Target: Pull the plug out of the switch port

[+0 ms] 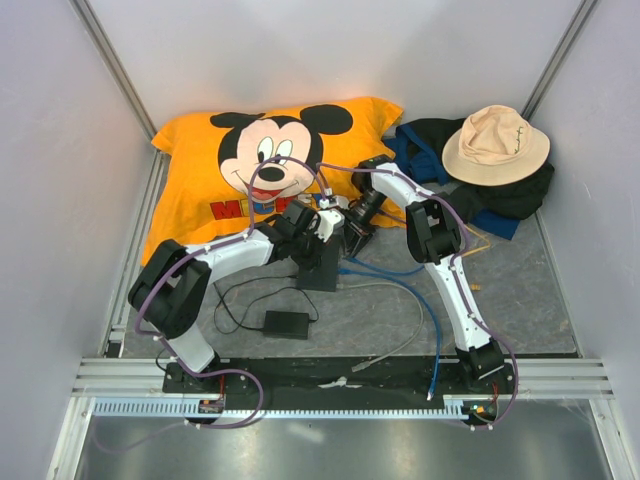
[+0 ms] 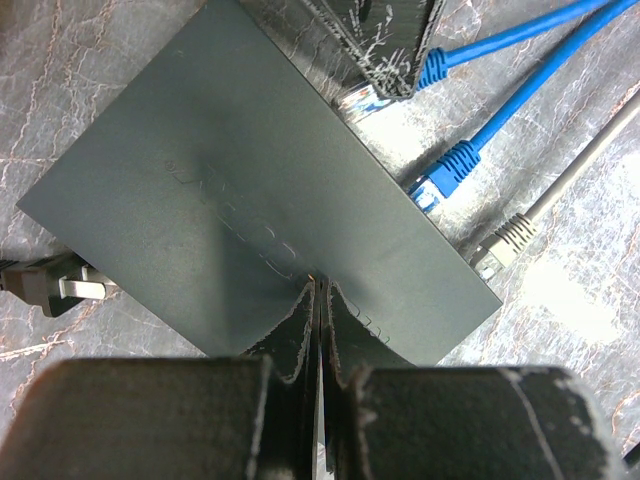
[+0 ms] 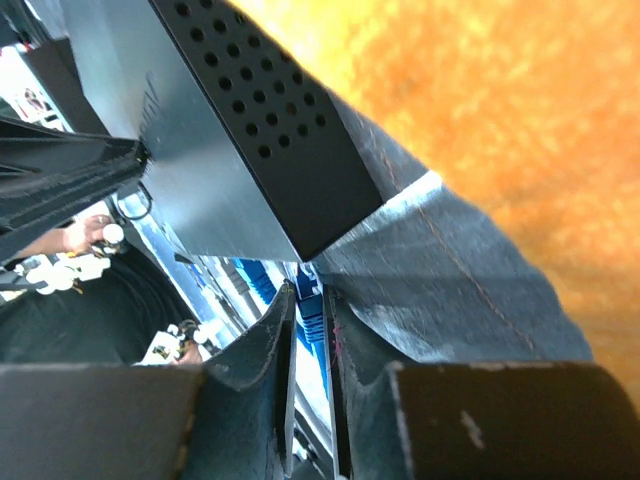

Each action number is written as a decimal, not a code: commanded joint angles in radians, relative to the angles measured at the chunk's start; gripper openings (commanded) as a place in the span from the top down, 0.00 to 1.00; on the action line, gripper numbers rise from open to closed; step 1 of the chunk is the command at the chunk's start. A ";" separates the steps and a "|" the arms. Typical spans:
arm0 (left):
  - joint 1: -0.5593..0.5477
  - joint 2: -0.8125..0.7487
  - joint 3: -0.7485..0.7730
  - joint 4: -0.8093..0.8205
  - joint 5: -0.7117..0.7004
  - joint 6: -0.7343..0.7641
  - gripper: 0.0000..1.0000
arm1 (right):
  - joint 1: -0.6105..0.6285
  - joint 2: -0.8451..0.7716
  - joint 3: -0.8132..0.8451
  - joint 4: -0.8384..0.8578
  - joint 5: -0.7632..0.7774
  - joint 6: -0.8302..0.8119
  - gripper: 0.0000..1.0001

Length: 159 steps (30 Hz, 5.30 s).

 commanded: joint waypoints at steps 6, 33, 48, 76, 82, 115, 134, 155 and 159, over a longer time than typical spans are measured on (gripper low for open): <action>-0.021 0.082 -0.037 -0.072 -0.028 0.028 0.98 | -0.018 0.119 0.005 0.134 0.365 -0.136 1.00; -0.024 0.074 -0.040 -0.061 -0.020 0.029 0.98 | -0.196 -0.398 -0.038 0.170 0.392 -0.099 1.00; -0.027 0.085 -0.011 -0.063 -0.048 0.049 0.98 | -0.355 -0.744 -0.126 0.236 0.589 -0.056 1.00; -0.026 0.102 0.029 -0.074 -0.081 0.089 0.98 | -0.567 -0.702 -0.598 0.432 0.444 0.056 1.00; -0.026 0.076 0.006 -0.064 -0.089 0.100 0.98 | -0.456 -0.648 -0.535 0.423 0.455 0.062 1.00; -0.003 0.105 0.046 -0.093 -0.078 0.136 0.98 | -0.266 -0.433 -0.368 0.103 -0.102 -0.358 0.04; 0.042 0.013 -0.023 -0.075 -0.002 0.106 0.98 | -0.080 -0.327 -0.511 0.269 -0.092 -0.221 0.12; 0.131 -0.048 0.040 -0.176 0.070 0.066 0.98 | -0.005 -0.355 -0.586 0.612 -0.071 0.143 0.17; 0.149 -0.050 0.037 -0.160 0.075 0.064 0.98 | 0.002 -0.335 -0.594 0.612 -0.065 0.143 0.19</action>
